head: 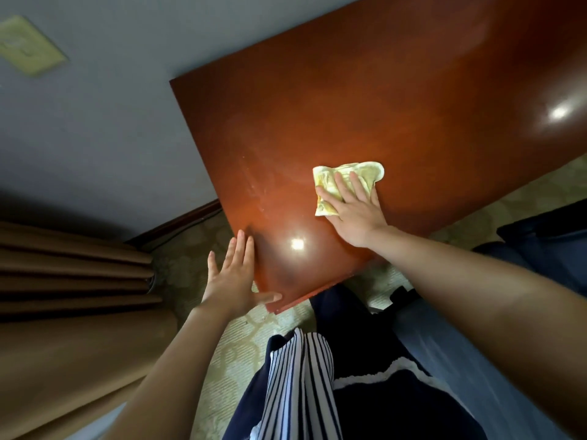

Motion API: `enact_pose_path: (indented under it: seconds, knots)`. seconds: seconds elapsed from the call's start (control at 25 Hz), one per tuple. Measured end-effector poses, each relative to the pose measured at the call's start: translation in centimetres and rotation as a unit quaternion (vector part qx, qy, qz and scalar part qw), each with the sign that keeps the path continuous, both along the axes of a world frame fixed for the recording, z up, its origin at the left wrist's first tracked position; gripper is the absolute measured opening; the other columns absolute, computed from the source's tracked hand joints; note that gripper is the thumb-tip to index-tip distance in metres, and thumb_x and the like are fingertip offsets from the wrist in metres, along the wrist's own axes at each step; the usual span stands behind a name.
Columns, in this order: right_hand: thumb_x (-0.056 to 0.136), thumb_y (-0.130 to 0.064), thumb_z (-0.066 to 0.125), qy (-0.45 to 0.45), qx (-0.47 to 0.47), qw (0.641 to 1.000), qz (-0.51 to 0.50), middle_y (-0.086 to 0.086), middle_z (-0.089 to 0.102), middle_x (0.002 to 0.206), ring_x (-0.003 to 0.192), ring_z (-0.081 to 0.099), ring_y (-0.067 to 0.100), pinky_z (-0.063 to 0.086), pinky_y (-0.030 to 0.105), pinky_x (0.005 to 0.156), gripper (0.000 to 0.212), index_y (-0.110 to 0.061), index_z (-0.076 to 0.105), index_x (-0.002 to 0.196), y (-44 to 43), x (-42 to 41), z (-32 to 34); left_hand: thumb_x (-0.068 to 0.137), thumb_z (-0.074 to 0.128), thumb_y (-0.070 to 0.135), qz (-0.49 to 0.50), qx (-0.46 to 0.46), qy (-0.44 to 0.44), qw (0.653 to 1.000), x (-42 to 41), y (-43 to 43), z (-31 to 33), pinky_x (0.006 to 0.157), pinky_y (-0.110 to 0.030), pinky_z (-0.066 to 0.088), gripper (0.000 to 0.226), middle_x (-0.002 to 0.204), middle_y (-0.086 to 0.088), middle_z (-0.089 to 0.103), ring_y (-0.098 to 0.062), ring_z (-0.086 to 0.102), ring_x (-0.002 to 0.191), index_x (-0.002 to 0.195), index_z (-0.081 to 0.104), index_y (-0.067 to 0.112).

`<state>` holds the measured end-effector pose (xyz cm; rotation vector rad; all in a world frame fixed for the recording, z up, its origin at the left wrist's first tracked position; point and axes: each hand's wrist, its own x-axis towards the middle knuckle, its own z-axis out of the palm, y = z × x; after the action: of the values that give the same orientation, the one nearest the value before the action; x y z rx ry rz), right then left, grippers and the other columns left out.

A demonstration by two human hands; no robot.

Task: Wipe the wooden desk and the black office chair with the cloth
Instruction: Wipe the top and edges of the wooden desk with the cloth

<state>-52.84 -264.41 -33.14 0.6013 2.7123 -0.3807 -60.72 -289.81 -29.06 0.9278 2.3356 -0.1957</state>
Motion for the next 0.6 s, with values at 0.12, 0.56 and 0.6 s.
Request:
enact_pose_path:
  seconds: [0.12, 0.56, 0.6]
  knots:
    - [0.098, -0.051, 0.023, 0.01, 0.011, 0.999, 0.029, -0.004, -0.015, 0.158, 0.143, -0.022, 0.026, -0.005, 0.054, 0.114, 0.055, -0.046, 0.001, 0.148, -6.1, 2.2, -0.1, 0.071, 0.057, 0.072, -0.03, -0.011, -0.021, 0.999, 1.2, -1.6, -0.2, 0.112, -0.05, -0.012, 0.127, 0.154, -0.003, -0.028, -0.017, -0.021, 0.143, 0.144, -0.025, 0.008]
    - [0.097, -0.037, 0.034, 0.04, 0.017, 0.994, 0.102, -0.015, 0.005, 0.157, 0.145, -0.006, 0.007, 0.01, 0.043, 0.119, 0.054, -0.041, 0.015, 0.148, -7.2, 11.8, 0.6, 0.082, 0.052, 0.065, -0.07, -0.056, 0.04, 0.995, 2.2, -2.4, -0.4, 0.114, -0.053, -0.005, 0.106, 0.158, 0.002, -0.017, -0.02, 0.001, 0.147, 0.149, -0.013, 0.014]
    - [0.097, -0.036, 0.034, 0.035, 0.021, 0.996, 0.074, -0.016, 0.004, 0.157, 0.145, -0.005, 0.007, 0.011, 0.044, 0.119, 0.053, -0.042, 0.015, 0.147, -5.9, 12.2, 0.8, 0.083, 0.051, 0.065, -0.063, -0.052, 0.044, 0.996, 2.2, -2.4, -0.5, 0.114, -0.054, -0.005, 0.105, 0.158, 0.003, -0.017, -0.021, 0.003, 0.147, 0.15, -0.013, 0.015]
